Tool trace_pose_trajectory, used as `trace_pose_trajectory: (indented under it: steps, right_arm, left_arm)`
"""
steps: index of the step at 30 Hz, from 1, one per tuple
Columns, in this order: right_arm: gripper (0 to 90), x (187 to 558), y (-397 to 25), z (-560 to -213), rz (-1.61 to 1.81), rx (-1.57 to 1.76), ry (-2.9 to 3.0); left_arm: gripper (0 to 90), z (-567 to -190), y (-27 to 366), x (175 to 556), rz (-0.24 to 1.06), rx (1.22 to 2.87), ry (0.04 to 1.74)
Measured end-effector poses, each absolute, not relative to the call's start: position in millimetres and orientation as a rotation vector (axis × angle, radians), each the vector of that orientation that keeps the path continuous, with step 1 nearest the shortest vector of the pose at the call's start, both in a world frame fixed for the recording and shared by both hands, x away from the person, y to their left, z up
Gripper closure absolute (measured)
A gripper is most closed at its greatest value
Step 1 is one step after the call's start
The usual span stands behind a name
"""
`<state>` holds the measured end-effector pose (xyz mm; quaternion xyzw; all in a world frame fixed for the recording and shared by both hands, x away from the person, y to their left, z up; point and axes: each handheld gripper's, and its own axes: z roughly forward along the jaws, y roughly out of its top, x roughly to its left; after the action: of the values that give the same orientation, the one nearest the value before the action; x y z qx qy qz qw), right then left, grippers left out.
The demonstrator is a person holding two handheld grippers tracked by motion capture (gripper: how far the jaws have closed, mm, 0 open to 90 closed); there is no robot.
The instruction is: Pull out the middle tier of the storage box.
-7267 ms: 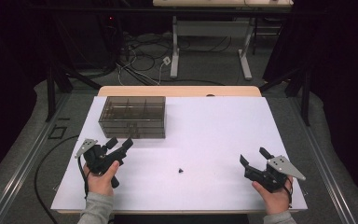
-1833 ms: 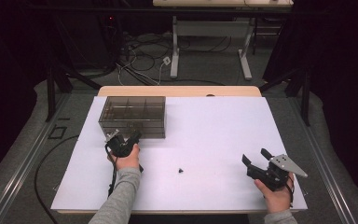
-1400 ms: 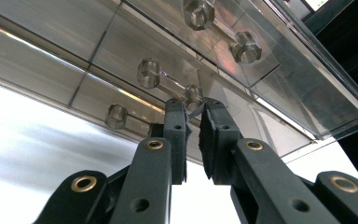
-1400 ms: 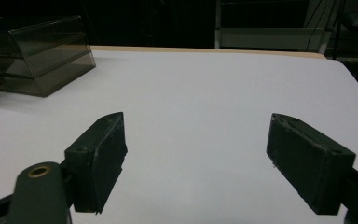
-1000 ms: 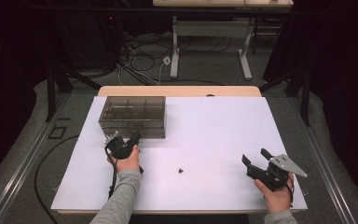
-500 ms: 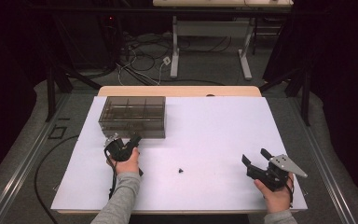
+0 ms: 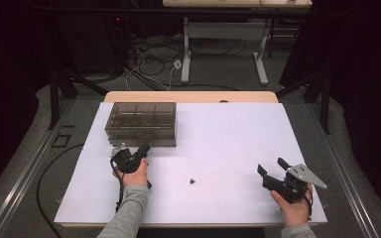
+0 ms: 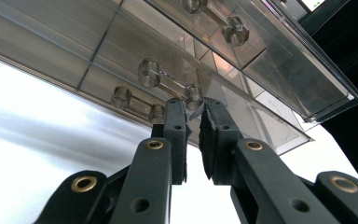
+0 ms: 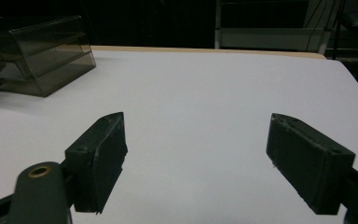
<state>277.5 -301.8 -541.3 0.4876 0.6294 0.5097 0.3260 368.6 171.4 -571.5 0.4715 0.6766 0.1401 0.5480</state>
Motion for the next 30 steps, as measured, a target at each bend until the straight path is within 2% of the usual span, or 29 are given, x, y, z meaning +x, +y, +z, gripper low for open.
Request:
trace_pose_trajectory:
  steps: [9,21,30]
  right_arm:
    - [19.6,278,-302,-542,1.340,1.281,1.649]
    - [19.6,278,-302,-542,1.339,1.282,1.651]
    - [19.6,278,-302,-541,1.336,1.284,1.650]
  left_arm:
    - [78.0,-571,172,368,0.325,1.139,1.606]
    - [66.3,-566,174,363,0.333,1.167,1.599]
    - [53.4,-562,179,356,0.379,1.200,1.559]
